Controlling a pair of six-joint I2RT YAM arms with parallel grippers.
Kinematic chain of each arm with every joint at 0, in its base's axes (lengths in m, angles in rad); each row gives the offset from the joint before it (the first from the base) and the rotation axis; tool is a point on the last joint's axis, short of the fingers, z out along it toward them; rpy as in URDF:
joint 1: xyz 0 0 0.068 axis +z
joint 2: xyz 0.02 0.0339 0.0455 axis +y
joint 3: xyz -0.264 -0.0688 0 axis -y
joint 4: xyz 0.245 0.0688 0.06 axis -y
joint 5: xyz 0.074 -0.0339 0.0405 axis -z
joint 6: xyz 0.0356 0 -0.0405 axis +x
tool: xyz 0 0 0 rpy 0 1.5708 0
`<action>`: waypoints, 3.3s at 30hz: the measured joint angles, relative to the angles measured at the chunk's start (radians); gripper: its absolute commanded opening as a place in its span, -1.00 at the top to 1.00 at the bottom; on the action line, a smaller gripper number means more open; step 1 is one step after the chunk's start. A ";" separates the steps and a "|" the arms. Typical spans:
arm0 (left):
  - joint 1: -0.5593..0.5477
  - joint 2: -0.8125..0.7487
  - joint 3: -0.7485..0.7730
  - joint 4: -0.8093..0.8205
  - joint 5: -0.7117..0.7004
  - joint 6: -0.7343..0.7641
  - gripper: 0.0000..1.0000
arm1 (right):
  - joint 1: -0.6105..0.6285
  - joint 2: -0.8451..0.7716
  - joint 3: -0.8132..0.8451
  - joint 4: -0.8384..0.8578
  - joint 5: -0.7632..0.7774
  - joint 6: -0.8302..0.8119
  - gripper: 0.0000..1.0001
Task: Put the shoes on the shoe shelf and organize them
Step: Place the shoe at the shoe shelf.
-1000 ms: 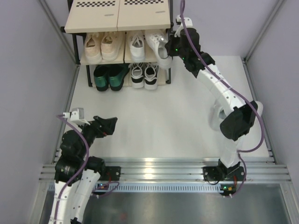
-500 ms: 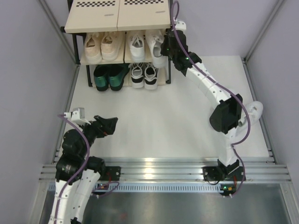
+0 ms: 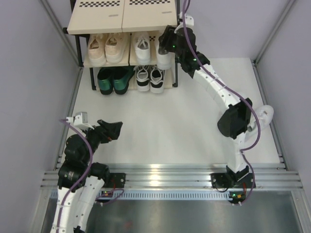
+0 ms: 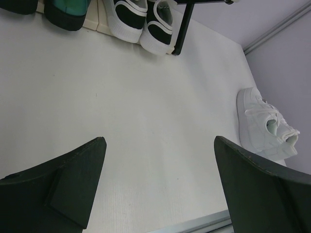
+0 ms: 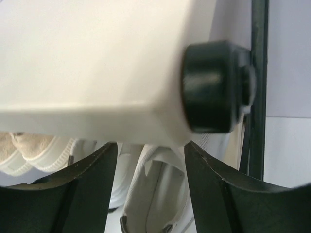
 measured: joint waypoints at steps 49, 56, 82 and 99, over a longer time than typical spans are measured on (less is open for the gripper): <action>0.000 -0.100 -0.033 0.000 0.079 -0.060 -0.95 | -0.053 -0.071 -0.180 -0.175 -0.429 -0.663 -0.01; 0.000 -0.097 -0.033 0.000 0.079 -0.060 -0.95 | -0.054 -0.014 -0.111 -0.178 -0.448 -0.650 0.04; 0.000 -0.076 -0.032 0.001 0.075 -0.060 -0.95 | 0.000 0.033 -0.092 -0.118 -0.378 -0.557 -0.62; 0.000 0.307 0.021 0.209 0.096 -0.058 -0.82 | -0.016 -0.395 -0.412 -0.120 -0.500 -0.604 -0.97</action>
